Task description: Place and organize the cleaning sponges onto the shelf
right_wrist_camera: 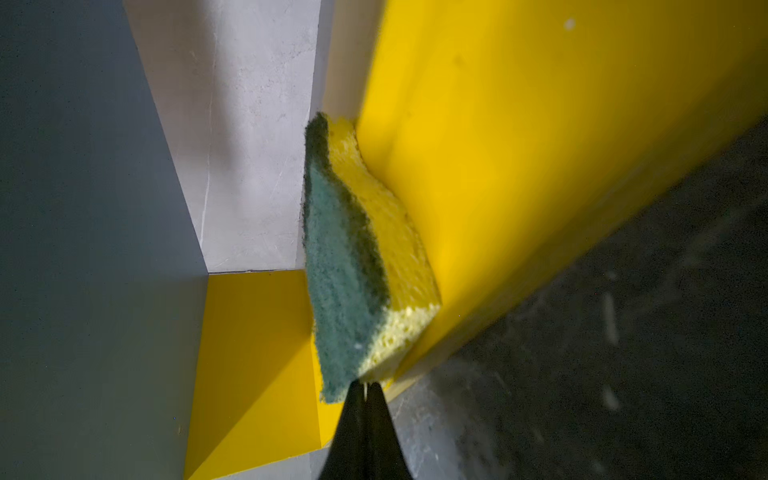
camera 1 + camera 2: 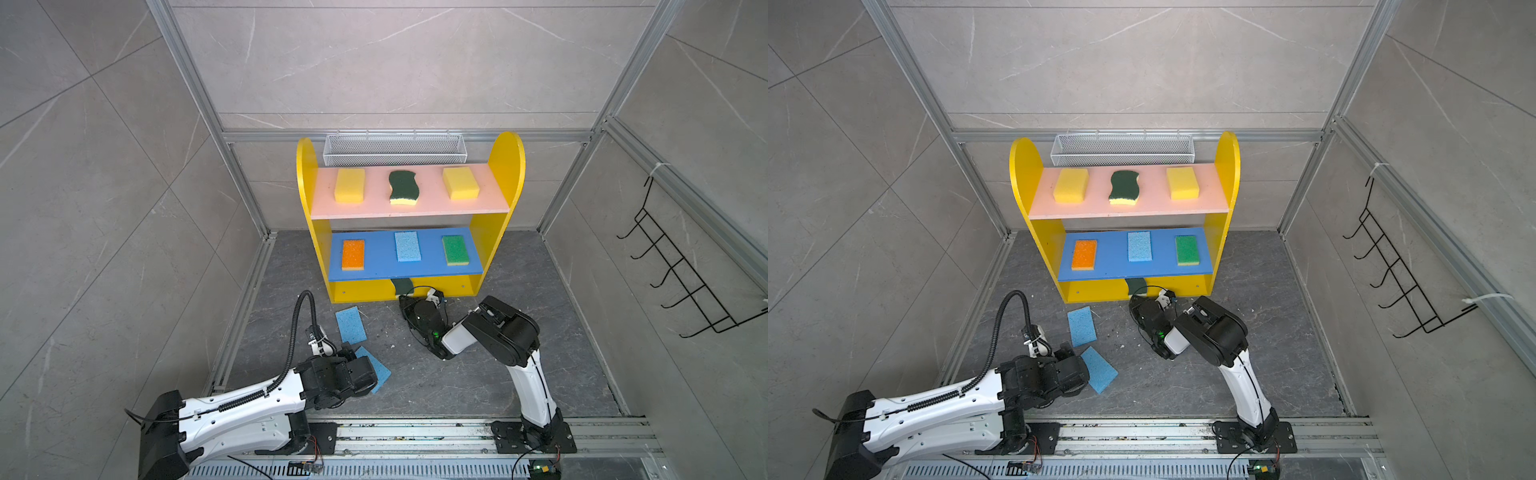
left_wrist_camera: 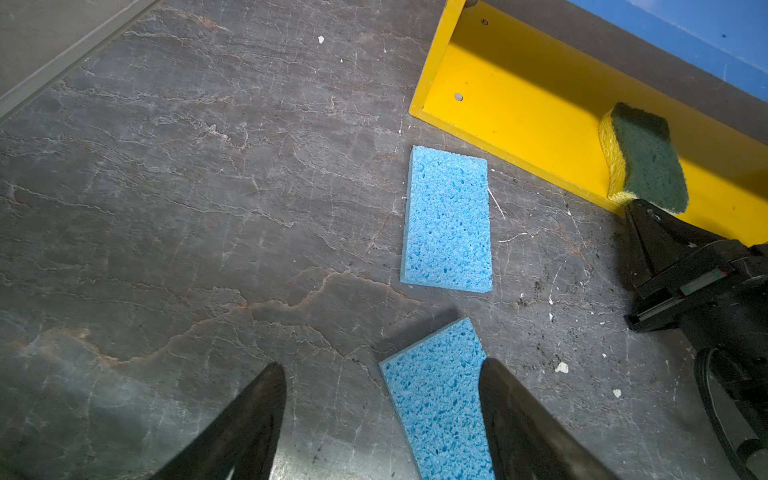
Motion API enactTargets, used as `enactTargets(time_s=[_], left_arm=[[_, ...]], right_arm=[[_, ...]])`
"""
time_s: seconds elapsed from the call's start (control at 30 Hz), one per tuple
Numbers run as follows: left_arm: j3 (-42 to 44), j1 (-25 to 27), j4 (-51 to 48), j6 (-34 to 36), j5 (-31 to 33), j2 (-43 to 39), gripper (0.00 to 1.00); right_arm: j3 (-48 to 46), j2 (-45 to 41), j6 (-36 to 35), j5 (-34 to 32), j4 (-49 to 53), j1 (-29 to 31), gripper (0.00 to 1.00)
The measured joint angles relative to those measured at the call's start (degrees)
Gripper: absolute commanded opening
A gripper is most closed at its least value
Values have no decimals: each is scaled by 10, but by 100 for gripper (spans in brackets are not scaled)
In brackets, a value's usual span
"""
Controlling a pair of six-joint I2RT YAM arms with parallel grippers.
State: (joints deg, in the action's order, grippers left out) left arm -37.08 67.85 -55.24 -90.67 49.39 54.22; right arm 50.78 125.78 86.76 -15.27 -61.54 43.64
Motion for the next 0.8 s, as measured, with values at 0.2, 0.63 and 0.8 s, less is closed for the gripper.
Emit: enactTargets(time_s=[0.2, 0.63, 0.8], left_arm=[[0, 0, 0, 0, 0, 3, 76], [0, 0, 0, 0, -1, 18, 76], [0, 0, 0, -1, -2, 24, 76]], right_arm=[[20, 13, 7, 0, 0, 0, 0], [35, 24, 12, -5, -1, 0, 0], [41, 28, 11, -6, -2, 0, 0]])
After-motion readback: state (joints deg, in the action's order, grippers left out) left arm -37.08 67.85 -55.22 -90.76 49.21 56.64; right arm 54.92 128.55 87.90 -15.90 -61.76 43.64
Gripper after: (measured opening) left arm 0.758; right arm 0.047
